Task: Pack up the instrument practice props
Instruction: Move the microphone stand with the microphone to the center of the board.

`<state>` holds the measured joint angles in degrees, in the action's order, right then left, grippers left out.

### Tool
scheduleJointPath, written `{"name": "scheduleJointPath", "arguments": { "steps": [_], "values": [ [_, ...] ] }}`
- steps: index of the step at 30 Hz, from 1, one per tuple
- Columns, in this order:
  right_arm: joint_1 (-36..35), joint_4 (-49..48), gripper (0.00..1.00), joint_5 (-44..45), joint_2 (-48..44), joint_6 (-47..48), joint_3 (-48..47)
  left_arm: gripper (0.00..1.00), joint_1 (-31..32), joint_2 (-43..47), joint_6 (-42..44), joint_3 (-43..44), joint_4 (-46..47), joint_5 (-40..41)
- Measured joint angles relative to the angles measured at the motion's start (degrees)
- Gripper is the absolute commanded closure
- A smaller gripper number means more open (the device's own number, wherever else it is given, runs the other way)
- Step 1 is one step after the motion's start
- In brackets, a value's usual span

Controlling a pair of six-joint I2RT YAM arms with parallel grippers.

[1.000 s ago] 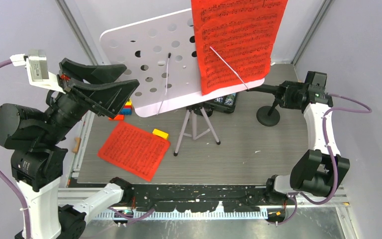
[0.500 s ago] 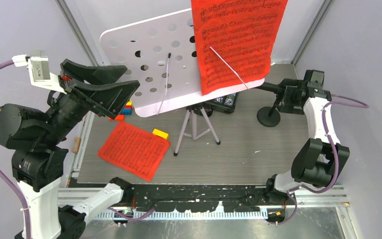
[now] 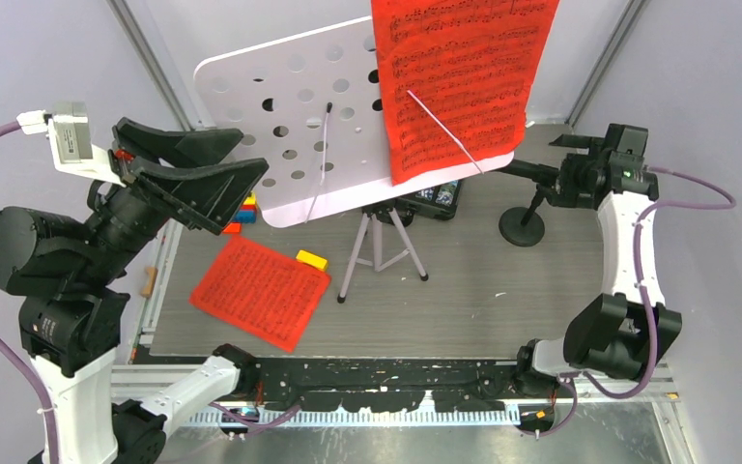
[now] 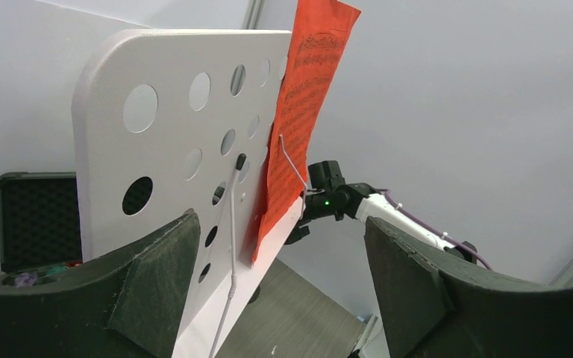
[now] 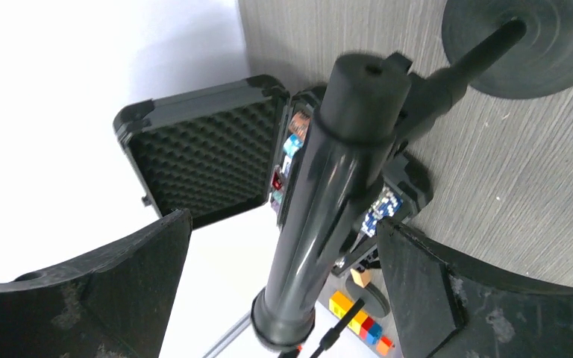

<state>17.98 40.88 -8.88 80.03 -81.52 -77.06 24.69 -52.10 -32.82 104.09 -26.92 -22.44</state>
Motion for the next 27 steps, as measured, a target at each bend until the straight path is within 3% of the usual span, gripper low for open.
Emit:
{"name": "scheduleJointPath", "arguments": {
  "steps": [7, 11, 13, 16, 18, 21, 24, 27],
  "values": [
    [0.0, 0.63, 0.01, -2.49, -9.14, 0.44, 0.63, 0.16, 0.0, 0.0, 0.35, 0.31, -1.22, 0.04],
    [0.07, -8.55, 0.01, -9.33, -17.44, 2.03, 8.55, 0.14, 0.0, -0.09, 1.01, 1.73, -2.6, 0.5],
    [0.11, -17.66, 0.01, -13.7, -21.03, 1.03, 16.2, 0.13, 0.0, -0.09, 1.92, 2.73, -3.58, 0.79],
    [0.61, -41.51, 0.01, -19.89, -21.94, -9.79, 32.37, 0.12, 0.0, -0.02, 2.47, 2.97, -3.91, 0.96],
    [1.53, -62.51, 0.01, -23.47, -16.5, -19.54, 43.65, 0.12, 0.0, -0.02, 2.86, 2.97, -4.26, 1.01],
    [3.08, -82.97, 0.01, -29.92, -2.82, -28.41, 48.5, 0.12, 0.0, -0.02, 2.93, 2.75, -4.42, 1.01],
    [3.52, -92.83, 0.01, -33.79, -1.31, -32.92, 48.26, 0.12, 0.0, -0.02, 2.95, 2.58, -4.5, 1.05],
    [3.8, -95.27, 0.01, -35.95, -6.23, -33.03, 46.07, 0.12, 0.0, -0.02, 2.95, 2.58, -4.5, 1.22]
  ]
}}
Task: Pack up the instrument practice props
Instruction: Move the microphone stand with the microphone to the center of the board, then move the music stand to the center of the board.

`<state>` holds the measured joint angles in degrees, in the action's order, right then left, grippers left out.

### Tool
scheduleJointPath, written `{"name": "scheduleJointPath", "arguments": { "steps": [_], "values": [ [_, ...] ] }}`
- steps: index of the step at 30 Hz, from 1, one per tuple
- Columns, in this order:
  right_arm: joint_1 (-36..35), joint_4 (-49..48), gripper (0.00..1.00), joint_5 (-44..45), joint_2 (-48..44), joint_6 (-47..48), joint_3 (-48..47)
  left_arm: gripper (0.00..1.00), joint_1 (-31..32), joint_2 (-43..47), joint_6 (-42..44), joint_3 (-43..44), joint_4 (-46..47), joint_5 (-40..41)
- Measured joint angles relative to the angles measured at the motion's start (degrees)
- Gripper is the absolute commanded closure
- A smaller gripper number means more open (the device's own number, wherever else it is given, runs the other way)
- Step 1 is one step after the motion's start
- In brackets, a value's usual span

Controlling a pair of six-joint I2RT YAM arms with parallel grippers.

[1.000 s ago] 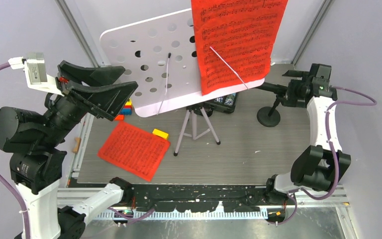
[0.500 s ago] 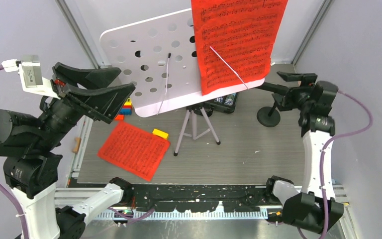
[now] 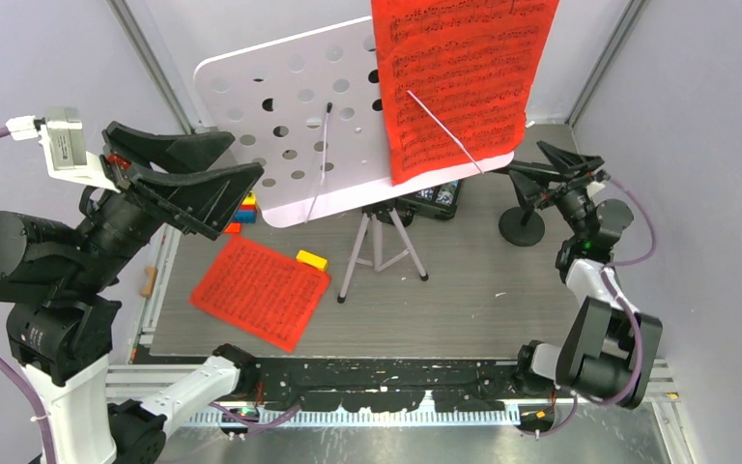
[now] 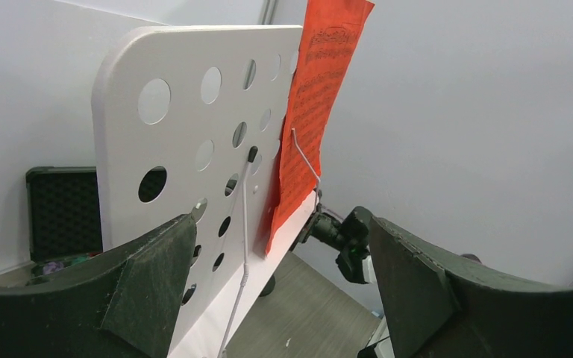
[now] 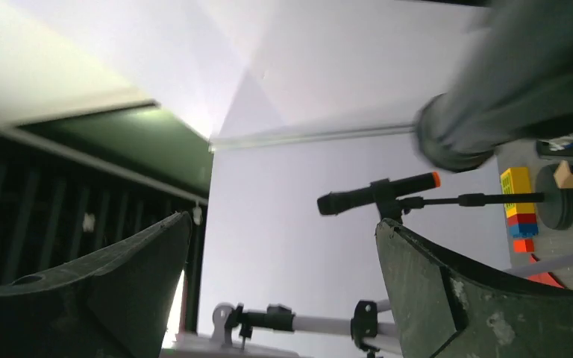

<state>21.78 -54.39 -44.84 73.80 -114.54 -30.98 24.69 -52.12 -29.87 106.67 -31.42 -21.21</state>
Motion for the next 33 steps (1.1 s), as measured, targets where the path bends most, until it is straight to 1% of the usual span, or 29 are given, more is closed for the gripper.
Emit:
{"name": "scheduleJointPath", "arguments": {
  "steps": [4, 6, 7, 9, 11, 12, 15, 17, 19, 22, 26, 30, 33],
  "values": [
    [0.09, -2.71, 0.01, -1.53, -5.29, 1.01, -2.21, 0.12, 0.0, -0.04, 0.0, 0.0, 0.0, 0.22],
    [0.09, -1.95, 0.01, -1.95, -5.88, 2.23, -2.45, 0.12, 0.0, -0.11, -0.02, 0.0, 0.0, 0.2],
    [0.11, 0.07, 0.01, -2.03, -6.1, 3.63, -2.73, 0.12, 0.0, -0.11, -0.02, 0.0, 0.0, 0.2],
    [0.11, 7.34, 0.01, -2.23, -6.97, 8.0, -4.24, 0.12, 0.0, -0.15, -0.02, -0.04, 0.0, 0.2],
    [0.09, 19.47, 0.01, -1.7, -8.92, 15.56, -7.67, 0.12, 0.0, -0.15, 0.0, -0.11, 0.0, 0.2],
    [0.09, 28.17, 0.01, -0.66, -10.05, 20.33, -10.62, 0.12, 0.0, -0.15, 0.0, -0.11, 0.0, 0.2],
    [0.11, 53.4, 0.01, 6.82, -13.4, 36.52, -21.92, 0.12, 0.0, -0.15, -0.02, -0.11, 0.0, 0.2],
    [0.11, 64.78, 0.01, 12.44, -14.88, 44.61, -28.98, 0.12, 0.0, -0.15, -0.04, -0.11, 0.02, 0.17],
    [0.11, 73.29, 0.0, 17.62, -15.93, 51.76, -36.04, 0.12, 0.0, -0.15, -0.13, -0.28, 0.09, 0.15],
    [0.09, 80.78, 0.01, 23.3, -15.96, 59.23, -43.63, 0.12, 0.0, -0.2, -0.17, -0.42, 0.11, 0.15],
    [0.11, 87.97, 0.02, 29.05, -12.76, 64.39, -49.33, 0.12, 0.07, -0.22, -0.17, -0.42, 0.26, 0.15],
    [-0.02, 92.21, 0.04, 32.11, -9.77, 69.07, -50.42, 0.11, 0.35, -0.22, -0.07, -0.42, 0.24, 0.2],
    [-3.82, 96.52, 0.04, 38.42, -10.05, 74.51, -50.38, 0.11, 0.48, -0.2, 0.11, -0.42, 0.22, 0.22]
  ]
}}
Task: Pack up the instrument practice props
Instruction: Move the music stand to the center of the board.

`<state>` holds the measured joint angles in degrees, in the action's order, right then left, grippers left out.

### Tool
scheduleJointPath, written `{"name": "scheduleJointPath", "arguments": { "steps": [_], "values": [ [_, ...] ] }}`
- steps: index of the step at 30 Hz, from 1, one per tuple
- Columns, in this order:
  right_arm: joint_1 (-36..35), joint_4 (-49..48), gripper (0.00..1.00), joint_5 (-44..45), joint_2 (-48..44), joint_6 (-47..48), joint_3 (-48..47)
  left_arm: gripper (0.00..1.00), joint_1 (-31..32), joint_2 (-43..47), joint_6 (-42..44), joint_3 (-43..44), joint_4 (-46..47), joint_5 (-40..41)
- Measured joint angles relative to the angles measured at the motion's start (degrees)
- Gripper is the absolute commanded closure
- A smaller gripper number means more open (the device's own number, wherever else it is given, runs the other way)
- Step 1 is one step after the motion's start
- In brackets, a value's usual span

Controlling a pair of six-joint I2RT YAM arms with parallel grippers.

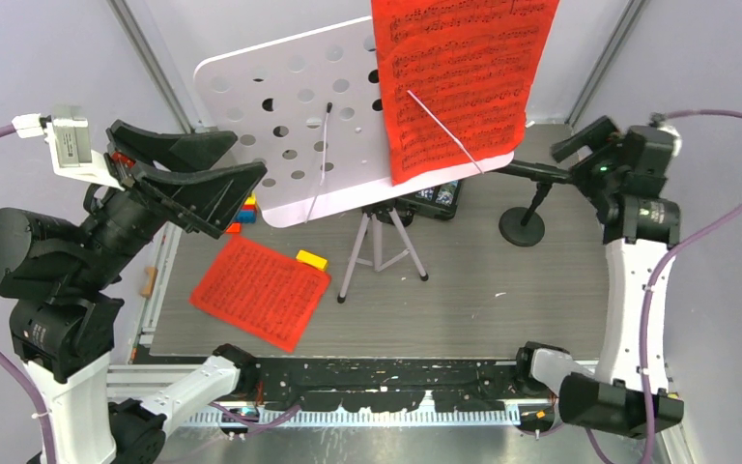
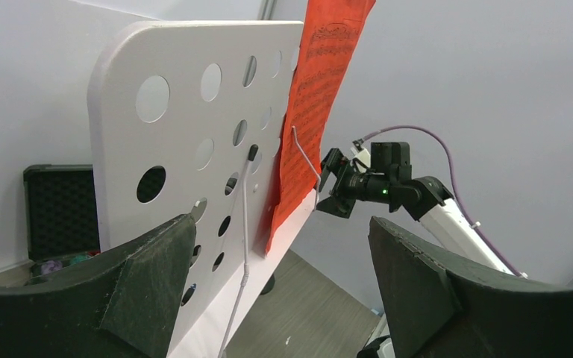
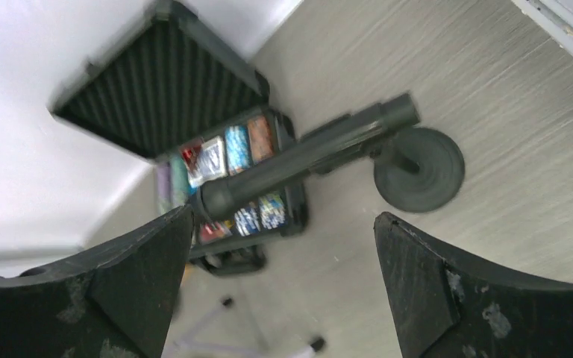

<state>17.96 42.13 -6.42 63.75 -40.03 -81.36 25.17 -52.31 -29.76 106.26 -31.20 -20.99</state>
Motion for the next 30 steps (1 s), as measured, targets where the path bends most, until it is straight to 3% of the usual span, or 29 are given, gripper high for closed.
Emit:
{"name": "scheduleJointPath", "arguments": {
  "steps": [4, 7, 10, 15, 21, 26, 30],
  "values": [
    [-18.05, 4.42, 0.05, 11.78, -4.11, 10.99, -0.17, 0.11, 0.42, 0.0, 0.15, 0.0, -0.02, 0.0],
    [-30.51, 5.86, 0.05, 15.1, -9.86, 18.27, 0.33, 0.11, 0.63, -0.04, 0.17, 0.02, -0.02, 0.0],
    [-37.7, 8.26, 0.05, 16.24, -18.51, 24.33, 0.59, 0.11, 0.66, -0.15, 0.13, 0.02, 0.0, -0.02],
    [-41.18, 11.61, 0.06, 14.36, -30.6, 29.88, 0.81, 0.11, 0.66, -0.5, 0.0, 0.02, 0.0, 0.0],
    [-44.35, 11.32, 0.11, -3.61, -34.23, 32.17, 8.79, 0.11, 0.66, -0.96, 0.02, 0.59, -0.39, 0.07],
    [-44.52, 3.39, 0.13, -14.62, -32.81, 28.09, 20.68, 0.11, 0.66, -0.96, 0.04, 0.59, -0.61, 0.2],
    [-44.54, -9.46, 0.13, -15.56, -35.93, 24.72, 30.05, 0.11, 0.66, -0.96, 0.11, 0.59, -0.85, 0.33]
  ]
}}
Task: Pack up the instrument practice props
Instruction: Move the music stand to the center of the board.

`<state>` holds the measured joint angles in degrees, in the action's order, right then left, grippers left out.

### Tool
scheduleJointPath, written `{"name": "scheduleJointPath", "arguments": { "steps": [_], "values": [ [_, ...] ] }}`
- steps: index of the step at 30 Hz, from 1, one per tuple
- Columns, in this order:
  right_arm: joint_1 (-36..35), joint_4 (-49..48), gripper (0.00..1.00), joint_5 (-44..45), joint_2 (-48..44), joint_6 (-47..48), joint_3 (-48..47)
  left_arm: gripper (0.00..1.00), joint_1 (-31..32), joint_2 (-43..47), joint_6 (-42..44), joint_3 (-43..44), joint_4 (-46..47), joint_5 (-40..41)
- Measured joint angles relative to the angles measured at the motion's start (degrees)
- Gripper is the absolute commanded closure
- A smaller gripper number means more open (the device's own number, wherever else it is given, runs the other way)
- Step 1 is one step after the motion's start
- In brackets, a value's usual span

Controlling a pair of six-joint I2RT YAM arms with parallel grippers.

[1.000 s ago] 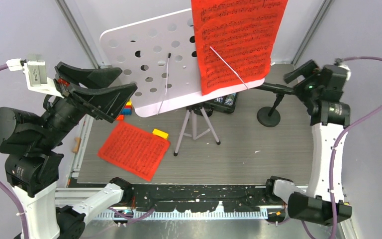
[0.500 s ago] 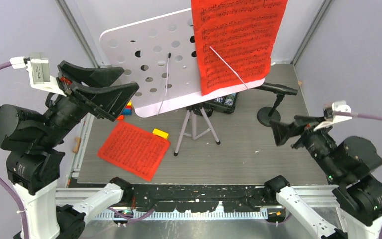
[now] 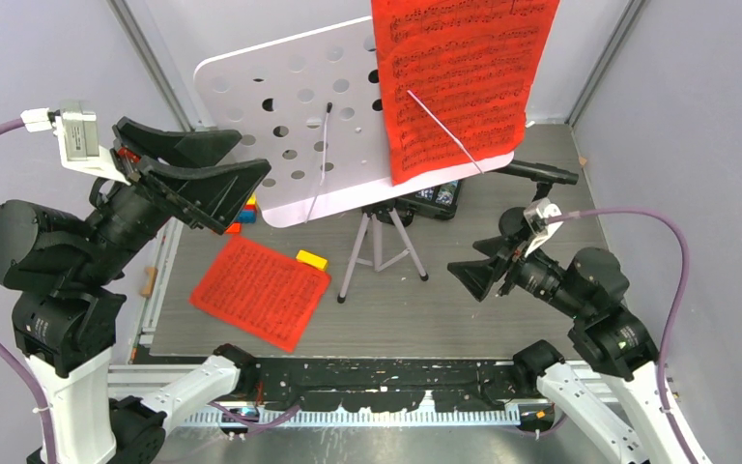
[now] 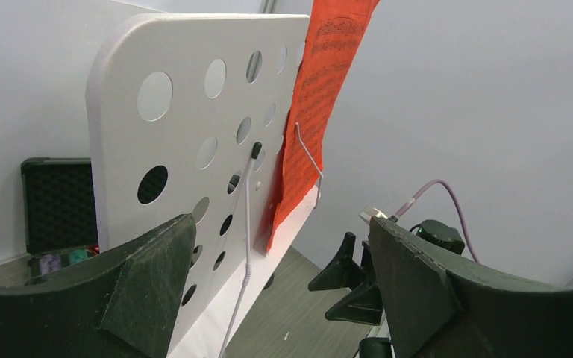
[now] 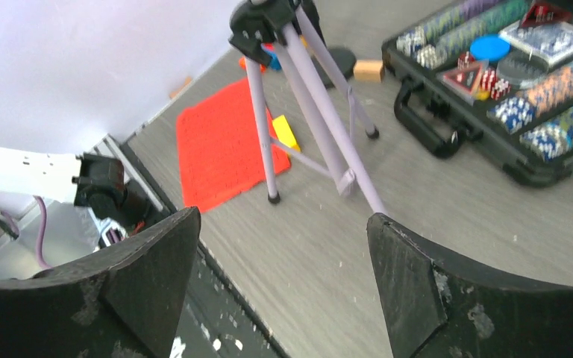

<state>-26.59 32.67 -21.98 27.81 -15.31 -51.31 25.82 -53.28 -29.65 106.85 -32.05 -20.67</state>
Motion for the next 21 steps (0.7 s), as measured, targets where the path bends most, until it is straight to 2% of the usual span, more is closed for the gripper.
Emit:
{"name": "scheduleJointPath", "arguments": {
  "steps": [9, 17, 21],
  "values": [
    [0.02, -30.84, 0.15, 0.92, -2.73, -4.13, 13.11, 0.11, 0.0, 0.0, 0.02, -0.09, 0.0, 0.11],
    [-1.7, -46.16, 0.18, 5.22, 5.09, -4.39, 17.03, 0.11, 0.0, 0.0, 0.07, -0.26, 0.02, 0.11],
    [-8.46, -50.34, 0.19, 9.42, 8.2, -2.16, 17.05, 0.11, 0.0, 0.04, 0.11, -0.52, 0.0, 0.15]
  ]
}}
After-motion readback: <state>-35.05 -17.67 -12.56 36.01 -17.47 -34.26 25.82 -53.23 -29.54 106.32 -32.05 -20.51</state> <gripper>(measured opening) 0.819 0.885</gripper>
